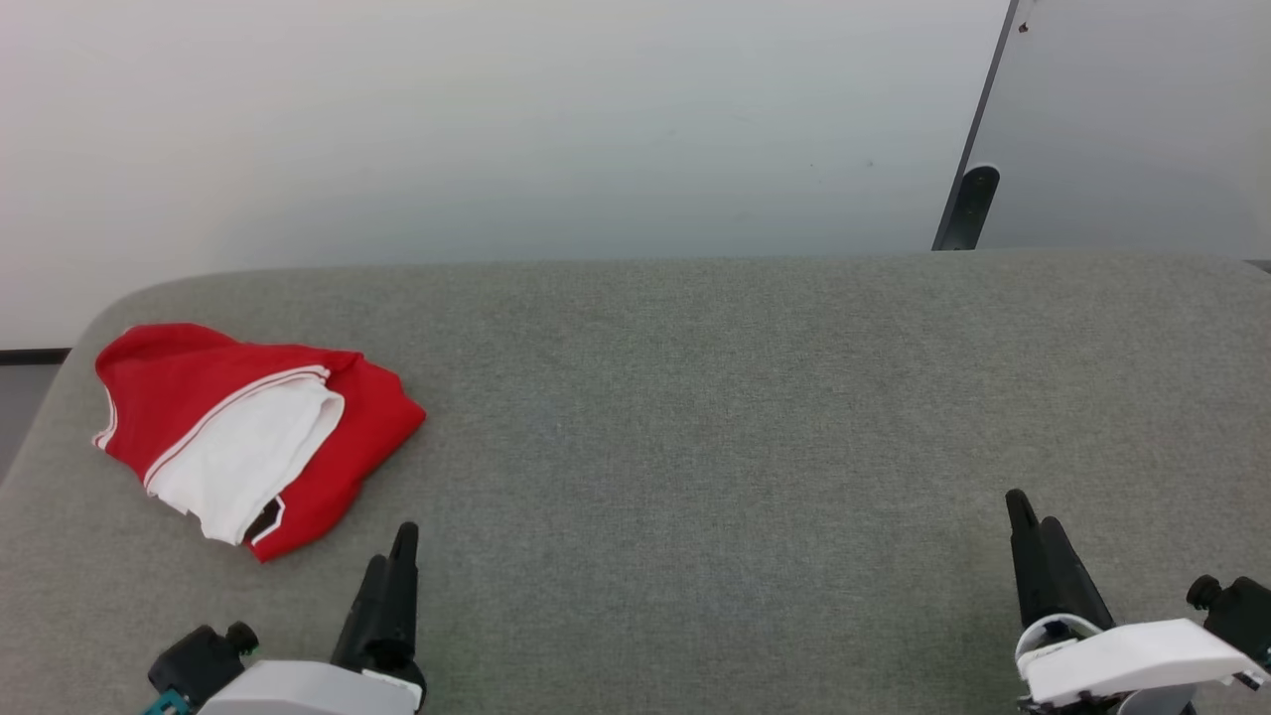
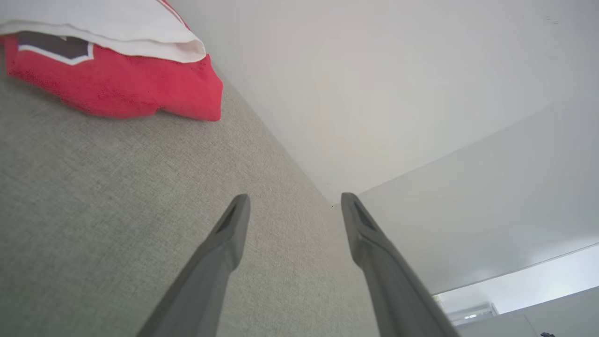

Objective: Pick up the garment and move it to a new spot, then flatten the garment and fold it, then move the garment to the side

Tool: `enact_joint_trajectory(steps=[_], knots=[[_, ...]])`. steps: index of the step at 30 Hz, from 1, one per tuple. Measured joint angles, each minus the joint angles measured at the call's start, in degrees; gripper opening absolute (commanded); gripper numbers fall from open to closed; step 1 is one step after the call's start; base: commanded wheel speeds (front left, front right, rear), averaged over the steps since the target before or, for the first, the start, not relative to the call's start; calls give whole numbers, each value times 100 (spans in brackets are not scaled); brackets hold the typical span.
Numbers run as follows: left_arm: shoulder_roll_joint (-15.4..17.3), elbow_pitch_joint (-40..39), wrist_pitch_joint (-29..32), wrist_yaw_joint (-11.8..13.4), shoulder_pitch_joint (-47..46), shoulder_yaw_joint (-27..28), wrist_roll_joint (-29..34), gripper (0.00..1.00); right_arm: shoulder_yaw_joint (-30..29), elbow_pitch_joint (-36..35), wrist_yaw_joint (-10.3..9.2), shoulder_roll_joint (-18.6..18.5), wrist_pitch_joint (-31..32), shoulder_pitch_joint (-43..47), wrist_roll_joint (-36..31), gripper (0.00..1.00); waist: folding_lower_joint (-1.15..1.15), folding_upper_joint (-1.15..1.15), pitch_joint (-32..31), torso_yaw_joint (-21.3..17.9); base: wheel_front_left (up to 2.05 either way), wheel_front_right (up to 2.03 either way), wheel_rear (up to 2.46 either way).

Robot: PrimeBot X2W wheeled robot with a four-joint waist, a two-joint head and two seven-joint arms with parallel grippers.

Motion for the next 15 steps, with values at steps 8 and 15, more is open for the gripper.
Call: enact_joint_trajectory(steps=[8, 15], knots=[[-68, -318, -149, -14, 125, 69, 1123, 100, -16, -88, 0, -1, -147, 99, -1203, 100, 0, 0, -21, 23, 0, 0, 0], [-110, -485, -256, -20, 219, 101, 1784, 100, -100, -124, 0, -1, -258, 101, -1814, 100, 0, 0, -24, 34, 0, 0, 0]])
